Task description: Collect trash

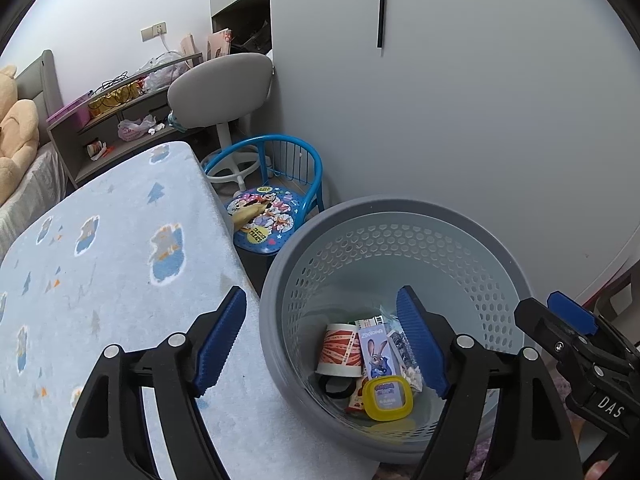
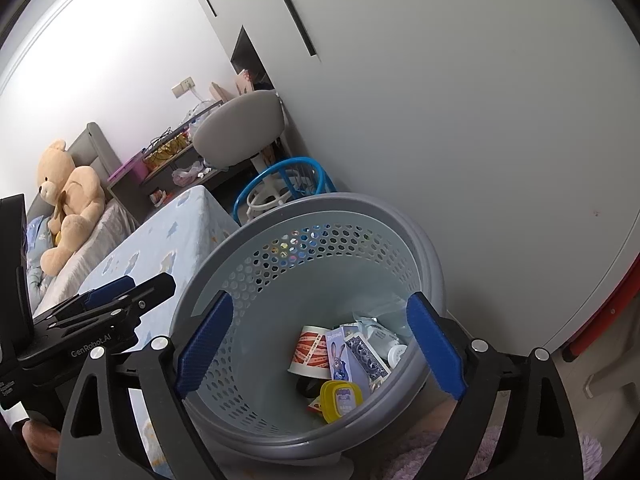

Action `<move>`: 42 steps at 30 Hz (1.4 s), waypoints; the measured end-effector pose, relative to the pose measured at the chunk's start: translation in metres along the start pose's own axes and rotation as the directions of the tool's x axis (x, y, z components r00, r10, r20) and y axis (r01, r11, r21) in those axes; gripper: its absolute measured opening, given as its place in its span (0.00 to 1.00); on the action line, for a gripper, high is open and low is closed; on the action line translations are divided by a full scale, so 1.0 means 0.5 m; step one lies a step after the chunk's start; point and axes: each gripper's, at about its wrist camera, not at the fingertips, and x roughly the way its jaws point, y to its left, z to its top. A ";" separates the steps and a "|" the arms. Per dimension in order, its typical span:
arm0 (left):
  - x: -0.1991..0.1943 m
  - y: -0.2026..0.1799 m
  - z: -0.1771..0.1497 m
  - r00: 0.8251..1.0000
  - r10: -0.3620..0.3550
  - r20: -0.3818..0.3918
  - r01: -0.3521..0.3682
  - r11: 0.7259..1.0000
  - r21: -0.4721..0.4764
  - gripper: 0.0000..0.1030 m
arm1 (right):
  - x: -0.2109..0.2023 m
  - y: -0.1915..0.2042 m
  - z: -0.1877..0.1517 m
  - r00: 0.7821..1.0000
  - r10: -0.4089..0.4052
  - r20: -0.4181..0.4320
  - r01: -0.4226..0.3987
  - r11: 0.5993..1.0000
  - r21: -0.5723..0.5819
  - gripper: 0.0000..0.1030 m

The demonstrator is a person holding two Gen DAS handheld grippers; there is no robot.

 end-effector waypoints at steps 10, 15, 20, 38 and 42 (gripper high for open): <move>0.002 0.003 -0.001 1.000 0.022 -0.007 -0.022 1.000 -0.003 0.78 | 0.000 -0.001 0.000 1.000 0.000 0.000 0.000 1.000 0.000 0.87; 0.003 0.004 -0.002 0.999 0.033 -0.008 -0.033 0.999 -0.003 0.78 | 0.000 -0.001 0.000 1.000 0.000 -0.001 0.000 1.000 0.000 0.87; 0.004 0.003 -0.003 0.999 0.041 -0.014 -0.041 0.999 -0.003 0.79 | 0.000 -0.001 0.001 1.000 0.000 0.000 0.000 1.000 0.000 0.87; 0.003 0.005 -0.005 0.998 0.064 -0.016 -0.064 0.998 -0.013 0.80 | -0.002 -0.006 0.004 1.000 -0.020 0.004 0.020 1.000 -0.003 0.89; 0.000 0.005 -0.008 0.997 0.073 -0.007 -0.073 0.997 -0.011 0.80 | 0.000 -0.003 0.004 0.999 -0.033 0.001 0.033 0.999 -0.011 0.91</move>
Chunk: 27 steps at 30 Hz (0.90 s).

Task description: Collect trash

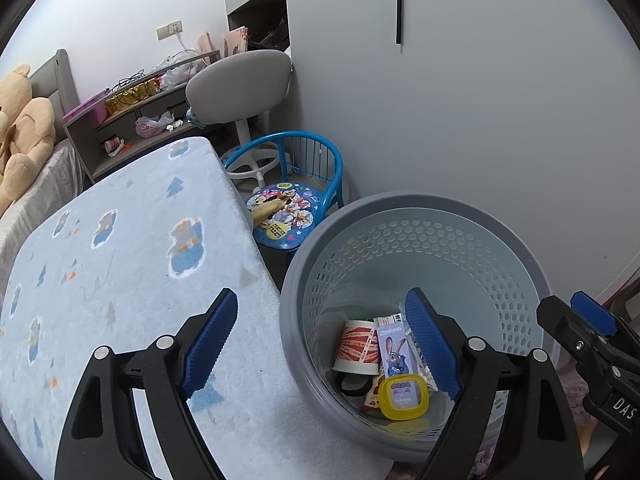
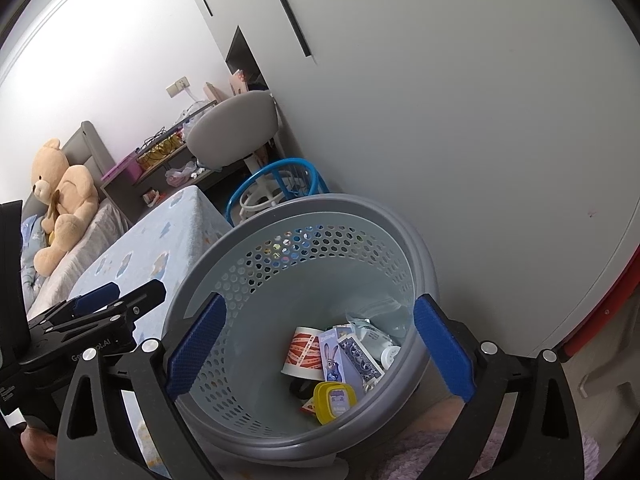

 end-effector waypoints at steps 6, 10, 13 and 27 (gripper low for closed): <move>-0.003 -0.002 -0.001 1.000 -0.002 0.002 0.002 1.000 0.003 0.80 | -0.002 0.009 -0.002 1.000 -0.018 0.002 0.018 1.000 -0.018 0.91; -0.002 -0.002 -0.001 1.000 0.000 0.002 0.000 1.000 0.002 0.80 | -0.004 0.011 -0.004 1.000 -0.027 0.005 0.027 0.999 -0.019 0.92; -0.004 -0.003 0.000 1.000 0.002 0.003 -0.002 1.000 0.001 0.80 | -0.003 0.010 -0.004 1.000 -0.028 0.006 0.028 0.999 -0.017 0.92; -0.005 -0.002 0.000 1.000 0.004 0.007 -0.004 1.000 0.003 0.80 | -0.004 0.010 -0.005 1.000 -0.029 0.004 0.029 0.999 -0.021 0.92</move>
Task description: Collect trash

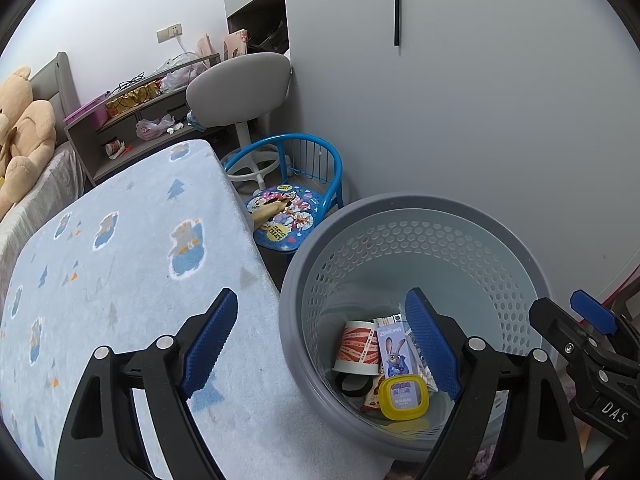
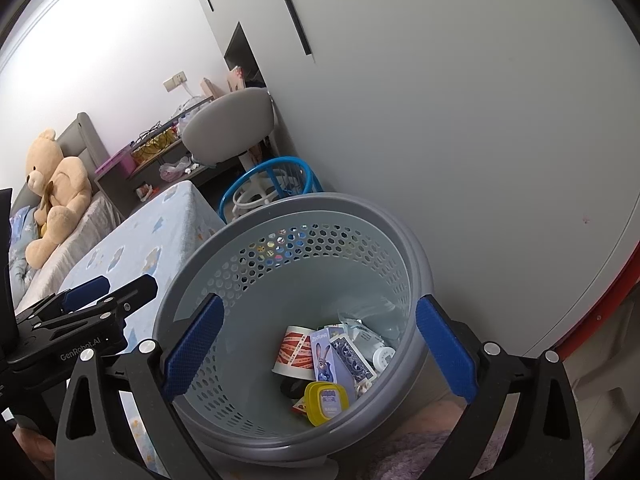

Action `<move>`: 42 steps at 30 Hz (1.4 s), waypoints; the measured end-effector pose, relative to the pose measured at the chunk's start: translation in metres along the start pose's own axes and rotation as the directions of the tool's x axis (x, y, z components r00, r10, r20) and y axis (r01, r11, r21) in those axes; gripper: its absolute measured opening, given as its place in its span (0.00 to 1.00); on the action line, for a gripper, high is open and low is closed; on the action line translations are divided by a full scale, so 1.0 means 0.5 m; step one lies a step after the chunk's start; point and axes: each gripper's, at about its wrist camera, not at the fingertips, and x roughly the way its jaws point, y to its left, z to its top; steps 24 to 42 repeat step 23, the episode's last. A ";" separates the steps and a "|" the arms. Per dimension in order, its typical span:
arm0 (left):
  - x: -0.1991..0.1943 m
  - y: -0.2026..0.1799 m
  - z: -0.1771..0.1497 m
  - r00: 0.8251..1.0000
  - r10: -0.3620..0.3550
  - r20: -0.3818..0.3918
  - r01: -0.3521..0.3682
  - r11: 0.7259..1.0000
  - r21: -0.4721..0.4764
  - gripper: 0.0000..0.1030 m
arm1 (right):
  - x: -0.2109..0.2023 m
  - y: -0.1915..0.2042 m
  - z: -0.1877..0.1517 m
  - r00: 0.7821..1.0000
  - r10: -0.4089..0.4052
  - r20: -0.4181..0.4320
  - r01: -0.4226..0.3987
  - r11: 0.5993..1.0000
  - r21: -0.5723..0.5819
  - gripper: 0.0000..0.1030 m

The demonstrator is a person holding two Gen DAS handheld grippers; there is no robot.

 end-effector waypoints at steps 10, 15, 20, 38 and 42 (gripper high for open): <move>0.000 -0.001 0.000 1.000 -0.003 -0.001 0.003 1.000 0.000 0.80 | 0.000 0.001 0.000 1.000 0.000 0.000 0.000 1.000 0.000 0.92; 0.000 -0.001 0.000 1.000 -0.004 -0.003 0.004 1.000 -0.002 0.80 | 0.000 0.001 0.000 1.000 -0.001 0.000 0.001 1.000 0.000 0.92; 0.002 -0.002 -0.001 1.000 -0.005 -0.007 0.005 1.000 -0.003 0.80 | -0.001 0.001 0.000 1.000 0.000 0.001 0.000 1.000 0.000 0.92; 0.002 -0.002 -0.002 1.000 -0.007 -0.008 0.007 1.000 -0.003 0.80 | 0.000 0.002 0.000 1.000 -0.001 0.000 0.001 1.000 0.000 0.92; 0.002 -0.002 -0.002 1.000 -0.007 -0.008 0.007 1.000 -0.003 0.80 | 0.000 0.002 0.000 1.000 -0.001 0.000 0.001 1.000 0.000 0.92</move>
